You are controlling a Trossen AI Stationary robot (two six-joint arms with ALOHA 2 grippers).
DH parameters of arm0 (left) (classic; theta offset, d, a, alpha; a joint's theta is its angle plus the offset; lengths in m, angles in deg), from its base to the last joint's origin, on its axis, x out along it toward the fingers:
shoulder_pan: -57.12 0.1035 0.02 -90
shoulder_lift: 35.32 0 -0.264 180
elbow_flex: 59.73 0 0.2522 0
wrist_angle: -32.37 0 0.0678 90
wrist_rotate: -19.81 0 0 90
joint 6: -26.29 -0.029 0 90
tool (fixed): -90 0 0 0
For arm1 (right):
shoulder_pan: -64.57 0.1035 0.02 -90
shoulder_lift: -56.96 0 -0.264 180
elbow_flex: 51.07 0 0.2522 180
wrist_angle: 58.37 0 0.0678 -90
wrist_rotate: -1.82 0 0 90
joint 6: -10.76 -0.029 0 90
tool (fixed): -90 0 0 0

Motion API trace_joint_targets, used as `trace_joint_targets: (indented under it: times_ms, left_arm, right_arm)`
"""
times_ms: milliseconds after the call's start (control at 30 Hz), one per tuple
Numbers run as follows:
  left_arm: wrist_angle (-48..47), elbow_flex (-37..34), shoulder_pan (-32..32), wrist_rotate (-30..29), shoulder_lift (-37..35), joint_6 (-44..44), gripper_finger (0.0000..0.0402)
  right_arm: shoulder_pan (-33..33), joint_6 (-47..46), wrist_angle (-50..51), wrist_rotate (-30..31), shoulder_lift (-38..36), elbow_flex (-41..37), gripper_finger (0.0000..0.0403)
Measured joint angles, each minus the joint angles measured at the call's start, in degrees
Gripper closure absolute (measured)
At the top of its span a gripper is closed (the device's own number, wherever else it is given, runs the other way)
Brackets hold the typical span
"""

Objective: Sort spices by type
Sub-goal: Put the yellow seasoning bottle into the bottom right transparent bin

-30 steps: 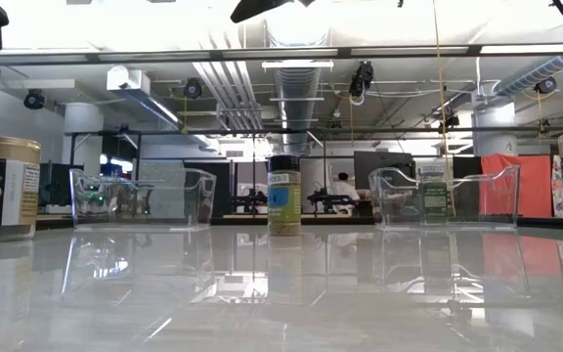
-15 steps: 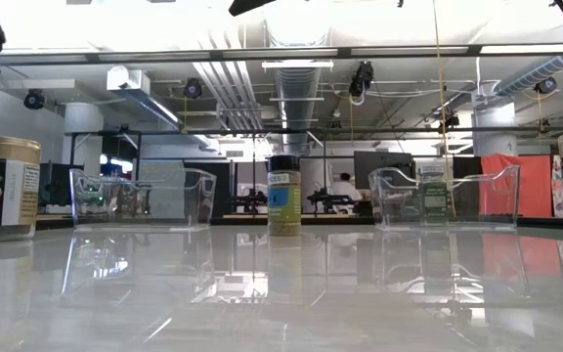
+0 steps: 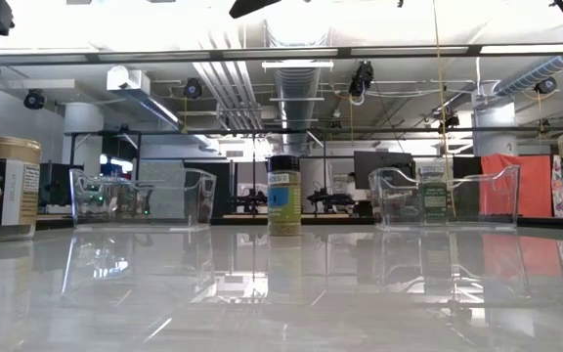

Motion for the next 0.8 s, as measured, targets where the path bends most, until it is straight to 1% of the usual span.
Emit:
trace_joint_targets:
  times_ms: [100,233,400,467,633,800]
  left_arm:
    - [1.4,0.0,3.4,1.5,0.6,-0.6,0.0041]
    - [2.9,0.0,8.1,3.4,2.7,-4.6,0.0041]
    - [3.0,0.0,15.3,6.9,4.8,-4.4,0.0041]
    - [4.0,0.0,17.7,7.4,5.4,-5.6,0.0041]
    - [6.3,0.0,21.5,8.0,7.0,-7.9,0.0041]
    - [5.9,-1.3,22.6,9.5,8.9,-8.0,0.0041]
  right_arm:
    - [-0.3,0.0,0.0,0.0,0.0,0.0,0.0063]
    - [-0.6,0.0,0.0,0.0,0.0,0.0,0.0057]
    - [-0.6,-0.4,0.0,0.0,0.0,0.0,0.0056]
    - [-0.6,-0.4,0.0,0.0,0.0,0.0,0.0055]
    - [-0.6,-0.4,0.0,0.0,0.0,0.0,0.0055]
    - [-0.6,-0.4,0.0,-0.1,0.0,0.0,0.0055]
